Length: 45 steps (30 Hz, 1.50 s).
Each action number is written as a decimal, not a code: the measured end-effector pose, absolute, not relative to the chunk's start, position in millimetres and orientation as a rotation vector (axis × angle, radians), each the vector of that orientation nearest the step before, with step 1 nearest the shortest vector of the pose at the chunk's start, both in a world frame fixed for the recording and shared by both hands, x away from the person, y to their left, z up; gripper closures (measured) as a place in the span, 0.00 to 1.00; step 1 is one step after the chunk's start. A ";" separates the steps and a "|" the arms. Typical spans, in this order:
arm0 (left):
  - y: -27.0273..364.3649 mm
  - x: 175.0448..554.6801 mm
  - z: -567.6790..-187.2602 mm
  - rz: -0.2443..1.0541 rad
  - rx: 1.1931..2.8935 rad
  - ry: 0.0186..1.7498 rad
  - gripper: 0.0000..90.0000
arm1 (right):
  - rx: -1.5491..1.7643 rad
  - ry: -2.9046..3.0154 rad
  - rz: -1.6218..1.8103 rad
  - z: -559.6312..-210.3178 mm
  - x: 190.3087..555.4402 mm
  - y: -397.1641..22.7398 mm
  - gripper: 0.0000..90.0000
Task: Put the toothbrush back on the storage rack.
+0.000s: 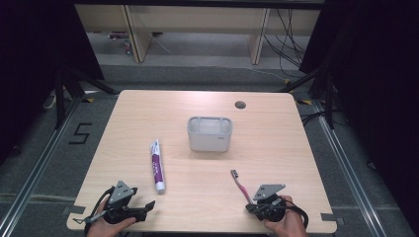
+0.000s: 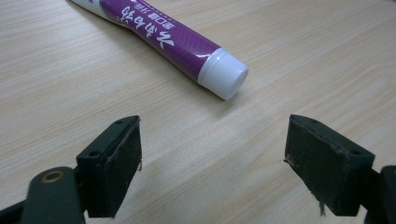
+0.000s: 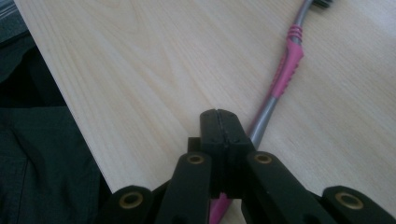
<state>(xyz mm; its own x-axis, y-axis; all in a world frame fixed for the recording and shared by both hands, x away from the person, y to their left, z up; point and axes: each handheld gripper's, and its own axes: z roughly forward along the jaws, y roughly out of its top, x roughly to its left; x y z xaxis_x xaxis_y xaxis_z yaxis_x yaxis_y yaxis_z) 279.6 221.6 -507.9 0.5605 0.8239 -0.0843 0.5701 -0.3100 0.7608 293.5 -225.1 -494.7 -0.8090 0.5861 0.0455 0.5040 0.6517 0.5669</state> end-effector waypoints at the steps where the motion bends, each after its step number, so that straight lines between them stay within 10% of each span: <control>1: 221.7 279.6 -507.9 0.413 2.016 1.117 0.20 | 0.943 2.720 0.877 -494.0 292.5 -225.6 1.00; 45: 222.4 279.6 -507.5 0.415 2.025 1.116 0.20 | 0.982 2.775 0.576 -473.4 341.2 -204.7 0.82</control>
<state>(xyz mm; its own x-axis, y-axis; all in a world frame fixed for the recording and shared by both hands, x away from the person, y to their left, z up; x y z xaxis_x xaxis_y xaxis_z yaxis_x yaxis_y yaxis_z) 279.6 222.4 -507.5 0.5629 0.8227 -0.0792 0.5714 -0.3181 0.7565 341.2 -204.7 -473.4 -0.7769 0.6296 -0.0060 0.5753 0.7137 0.3996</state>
